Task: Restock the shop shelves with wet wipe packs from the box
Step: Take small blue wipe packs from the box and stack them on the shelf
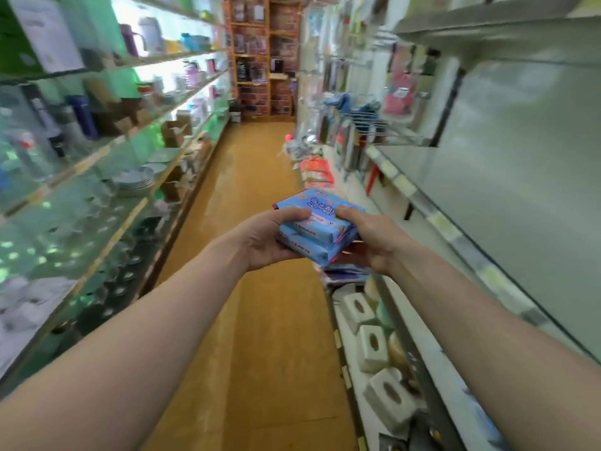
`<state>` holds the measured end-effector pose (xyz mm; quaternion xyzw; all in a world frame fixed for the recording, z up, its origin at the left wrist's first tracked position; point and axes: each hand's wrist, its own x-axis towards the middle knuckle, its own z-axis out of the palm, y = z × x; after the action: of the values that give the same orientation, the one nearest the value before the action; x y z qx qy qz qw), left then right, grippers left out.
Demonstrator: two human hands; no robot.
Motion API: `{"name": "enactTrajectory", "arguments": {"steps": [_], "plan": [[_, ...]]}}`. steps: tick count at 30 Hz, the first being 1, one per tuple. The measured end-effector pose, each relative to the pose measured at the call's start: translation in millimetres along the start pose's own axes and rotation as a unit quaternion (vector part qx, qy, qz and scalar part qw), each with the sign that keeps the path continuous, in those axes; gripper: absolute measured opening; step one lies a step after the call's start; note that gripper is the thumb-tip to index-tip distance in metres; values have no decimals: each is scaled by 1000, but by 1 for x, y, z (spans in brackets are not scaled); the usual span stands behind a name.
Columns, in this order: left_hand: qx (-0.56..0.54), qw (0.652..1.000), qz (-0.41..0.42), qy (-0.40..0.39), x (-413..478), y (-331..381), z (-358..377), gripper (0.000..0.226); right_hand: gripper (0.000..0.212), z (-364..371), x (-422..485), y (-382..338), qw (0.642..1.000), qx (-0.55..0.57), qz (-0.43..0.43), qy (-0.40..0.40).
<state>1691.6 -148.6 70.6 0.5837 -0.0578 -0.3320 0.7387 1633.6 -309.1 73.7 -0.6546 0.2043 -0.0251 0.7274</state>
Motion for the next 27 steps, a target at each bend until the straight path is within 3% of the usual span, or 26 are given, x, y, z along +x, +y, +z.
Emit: {"name": "enactTrajectory", "arguments": {"steps": [12,17,27], "plan": [[56,969,-53,-235,82,2,194,18,14,-175,-57,-43,961,76,-31,265],[73,936,-85,-334,94,-7,250,38,12,-227,-95,-49,912,142,-56,380],[130,890,-119,-420,82,-47,323,22,10,-274,-191,-14,807,256,-89,524]]}}
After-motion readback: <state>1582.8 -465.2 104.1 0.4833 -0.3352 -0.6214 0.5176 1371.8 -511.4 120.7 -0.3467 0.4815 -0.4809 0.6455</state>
